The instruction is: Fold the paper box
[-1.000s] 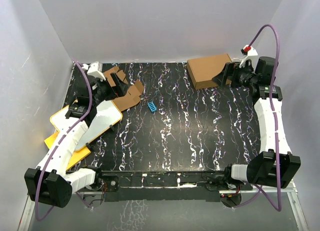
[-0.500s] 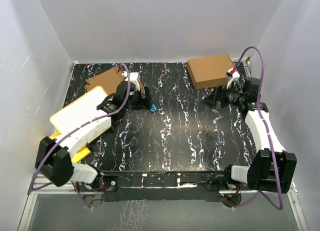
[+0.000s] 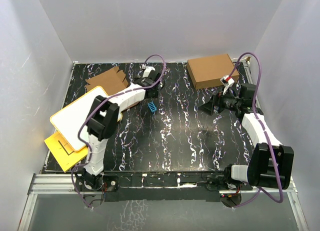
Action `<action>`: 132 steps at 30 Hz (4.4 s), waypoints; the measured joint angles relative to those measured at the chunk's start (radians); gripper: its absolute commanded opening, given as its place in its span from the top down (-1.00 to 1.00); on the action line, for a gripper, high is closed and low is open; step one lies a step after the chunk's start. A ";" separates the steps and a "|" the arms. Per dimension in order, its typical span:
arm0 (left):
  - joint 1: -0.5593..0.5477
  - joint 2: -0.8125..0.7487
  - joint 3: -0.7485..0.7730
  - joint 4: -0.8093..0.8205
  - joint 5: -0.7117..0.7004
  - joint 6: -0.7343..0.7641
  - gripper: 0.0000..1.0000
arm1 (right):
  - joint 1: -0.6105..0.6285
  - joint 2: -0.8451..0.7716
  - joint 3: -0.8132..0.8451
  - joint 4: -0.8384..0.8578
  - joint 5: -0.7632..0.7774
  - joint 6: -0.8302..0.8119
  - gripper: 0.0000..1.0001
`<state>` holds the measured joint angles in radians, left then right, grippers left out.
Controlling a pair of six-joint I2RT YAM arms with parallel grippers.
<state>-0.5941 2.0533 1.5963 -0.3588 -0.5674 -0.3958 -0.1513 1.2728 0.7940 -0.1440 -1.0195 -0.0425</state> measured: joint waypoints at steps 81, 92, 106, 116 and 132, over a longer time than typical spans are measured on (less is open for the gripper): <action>-0.220 -0.711 -0.621 0.437 0.581 0.018 -0.94 | -0.141 0.095 -0.004 0.074 0.056 0.124 -0.97; 0.273 -0.597 -0.697 0.476 0.831 -0.013 -0.93 | -0.141 0.108 -0.006 0.104 0.023 0.136 -0.97; 0.344 -0.187 -0.364 0.287 1.015 0.098 -0.22 | -0.140 0.110 -0.006 0.119 0.017 0.150 -0.97; 0.344 -0.071 -0.301 0.208 1.074 0.157 -0.08 | -0.138 0.110 -0.007 0.119 0.017 0.150 -0.97; 0.344 -0.073 -0.333 0.279 1.188 0.169 1.00 | -0.135 0.114 -0.007 0.120 0.002 0.150 -0.97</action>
<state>-0.2504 1.9804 1.2636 -0.0799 0.6205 -0.2272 -0.2863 1.3872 0.7872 -0.0238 -1.0180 0.1070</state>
